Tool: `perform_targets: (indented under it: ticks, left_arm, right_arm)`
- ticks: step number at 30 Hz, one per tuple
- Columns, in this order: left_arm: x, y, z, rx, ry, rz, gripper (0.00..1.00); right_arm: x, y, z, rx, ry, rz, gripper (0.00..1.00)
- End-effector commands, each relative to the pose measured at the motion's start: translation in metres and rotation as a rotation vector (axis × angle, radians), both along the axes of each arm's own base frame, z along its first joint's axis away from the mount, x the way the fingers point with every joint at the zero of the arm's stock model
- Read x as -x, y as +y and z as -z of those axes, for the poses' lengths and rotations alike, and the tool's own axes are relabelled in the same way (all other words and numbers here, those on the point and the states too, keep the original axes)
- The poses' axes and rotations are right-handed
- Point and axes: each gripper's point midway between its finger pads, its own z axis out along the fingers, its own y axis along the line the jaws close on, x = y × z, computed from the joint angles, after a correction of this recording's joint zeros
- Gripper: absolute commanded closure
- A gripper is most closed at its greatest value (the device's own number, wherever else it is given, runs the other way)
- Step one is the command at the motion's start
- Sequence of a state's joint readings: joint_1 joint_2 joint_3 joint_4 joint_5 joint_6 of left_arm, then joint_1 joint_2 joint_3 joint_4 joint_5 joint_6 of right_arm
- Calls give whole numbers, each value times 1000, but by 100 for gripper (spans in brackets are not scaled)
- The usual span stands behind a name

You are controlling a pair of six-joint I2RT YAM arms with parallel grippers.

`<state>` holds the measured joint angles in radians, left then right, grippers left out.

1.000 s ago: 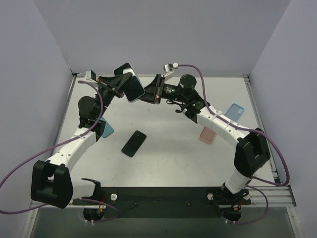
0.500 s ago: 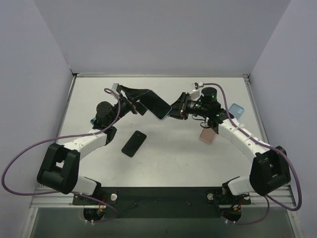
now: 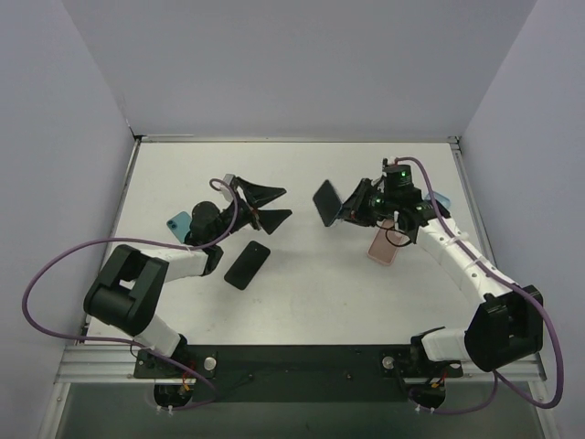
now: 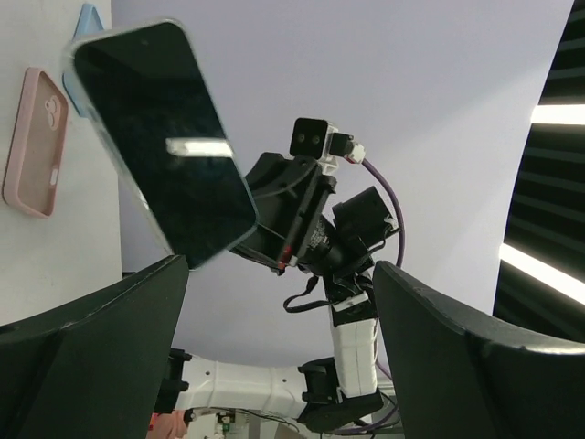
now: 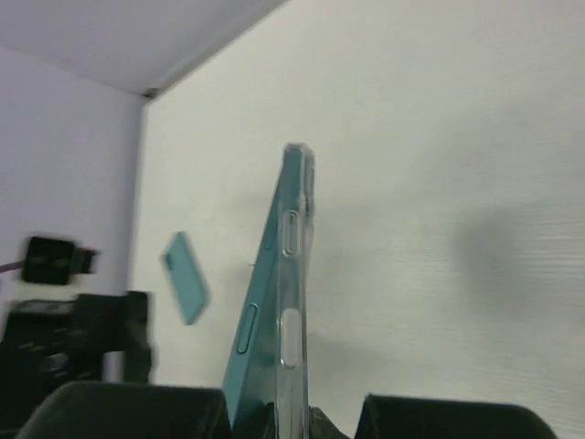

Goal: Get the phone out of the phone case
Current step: Remove the phone case from the phone.

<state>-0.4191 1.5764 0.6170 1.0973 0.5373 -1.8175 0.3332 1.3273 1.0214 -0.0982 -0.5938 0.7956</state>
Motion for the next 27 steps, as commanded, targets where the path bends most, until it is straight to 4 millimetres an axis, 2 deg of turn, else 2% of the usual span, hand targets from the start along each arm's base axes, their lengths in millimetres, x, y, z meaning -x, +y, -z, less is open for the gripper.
perform_targets:
  ticks: [1, 2, 4, 5, 7, 8, 10, 11, 14, 18, 19, 21, 22, 24, 27]
  left_arm:
    - [7, -1, -1, -55, -54, 21, 7]
    - [6, -3, 9, -93, -30, 29, 6]
    - [3, -5, 40, -188, 39, 35, 6]
    - [2, -5, 47, -209, 53, 34, 6]
    - [3, -4, 62, -252, 78, 32, 5]
    - [4, -3, 66, -263, 84, 27, 5]
    - [5, -1, 69, -279, 80, 24, 5]
    - [6, -1, 72, -283, 79, 28, 5]
    - [9, -3, 83, -323, 73, 57, 5]
    - [17, -2, 107, -355, 107, 70, 5]
    - [17, -3, 104, -338, 95, 69, 5]
    - [19, -5, 106, -323, 97, 74, 5]
    - [20, -6, 107, -322, 96, 80, 5]
    - [20, -8, 108, -330, 89, 86, 6]
    - [23, -15, 114, -362, 89, 107, 6]
  right_arm:
    - [-15, -67, 28, 546, -111, 176, 100]
    - [-9, -55, 31, 614, -151, 133, 100]
    - [-9, -55, 43, 750, -176, 127, 100]
    - [-13, -62, 46, 834, -200, 147, 100]
    - [-9, -49, 63, 890, -214, 103, 100]
    - [-6, -52, 74, 919, -211, 94, 100]
    - [-6, -41, 86, 905, -243, 77, 100]
    - [2, -43, 100, 919, -227, 61, 100]
    - [8, -35, 116, 913, -241, 33, 100]
    - [23, -24, 145, 887, -209, -56, 100]
    - [26, -23, 153, 887, -185, -64, 100]
    - [30, -28, 164, 903, -157, -61, 96]
    - [31, -29, 170, 907, -146, -52, 90]
    - [31, -34, 178, 910, -121, -37, 87]
    - [34, -42, 201, 904, -50, -30, 86]
